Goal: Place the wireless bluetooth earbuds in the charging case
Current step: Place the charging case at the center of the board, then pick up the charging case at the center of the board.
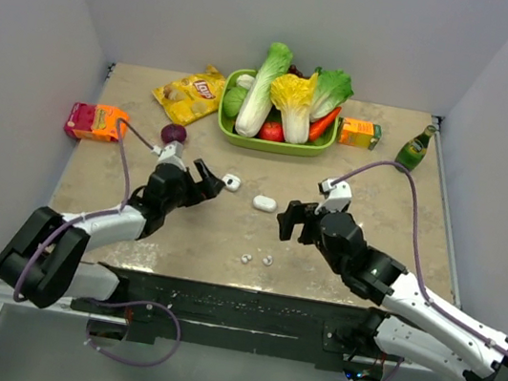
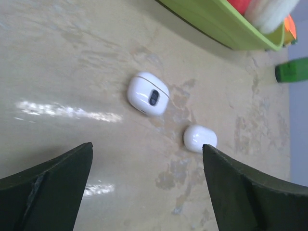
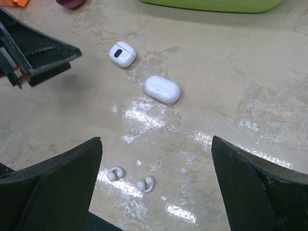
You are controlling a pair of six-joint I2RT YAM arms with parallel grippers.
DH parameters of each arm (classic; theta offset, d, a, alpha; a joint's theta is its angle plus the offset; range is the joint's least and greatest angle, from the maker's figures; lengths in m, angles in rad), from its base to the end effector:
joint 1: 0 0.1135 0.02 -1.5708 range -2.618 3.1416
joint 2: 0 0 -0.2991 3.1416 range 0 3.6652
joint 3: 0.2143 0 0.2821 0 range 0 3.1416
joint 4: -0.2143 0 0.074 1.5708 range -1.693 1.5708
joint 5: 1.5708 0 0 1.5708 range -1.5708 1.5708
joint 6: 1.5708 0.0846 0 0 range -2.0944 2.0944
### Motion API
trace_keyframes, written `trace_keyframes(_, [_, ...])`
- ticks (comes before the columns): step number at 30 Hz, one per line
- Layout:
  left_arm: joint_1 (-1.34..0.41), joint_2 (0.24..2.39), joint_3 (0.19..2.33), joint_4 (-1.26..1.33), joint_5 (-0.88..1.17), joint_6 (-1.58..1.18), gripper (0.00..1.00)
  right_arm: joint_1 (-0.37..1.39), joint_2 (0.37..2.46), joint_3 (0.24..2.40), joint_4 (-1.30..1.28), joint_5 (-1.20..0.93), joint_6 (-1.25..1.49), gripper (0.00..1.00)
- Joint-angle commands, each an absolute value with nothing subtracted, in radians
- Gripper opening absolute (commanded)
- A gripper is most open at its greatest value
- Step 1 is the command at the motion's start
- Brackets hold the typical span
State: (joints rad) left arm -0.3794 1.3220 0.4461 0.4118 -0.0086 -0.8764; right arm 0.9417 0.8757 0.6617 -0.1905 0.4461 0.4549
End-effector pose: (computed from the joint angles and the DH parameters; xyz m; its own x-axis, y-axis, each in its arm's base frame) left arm 0.2889 -0.1144 0.1591 -0.5452 -0.6099 -0.5752 -0.0871 0.7236 -0.6847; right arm 0.1759 0.1796 0.2841 -0.4260 0.0883 -0.9004 -0.3438 0.9048 0.2514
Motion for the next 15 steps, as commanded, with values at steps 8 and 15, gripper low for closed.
trace_keyframes(8, [-0.669, 1.465, 0.776, 0.127, -0.205, -0.739, 1.0, 0.94, 0.864, 0.693, -0.235, 0.558, 0.518, 0.98])
trace_keyframes(15, [-0.765, 1.623, 0.915, 0.016, -0.236, -0.664, 1.0, 0.94, 0.815, 0.634, -0.224, 0.557, 0.554, 0.98])
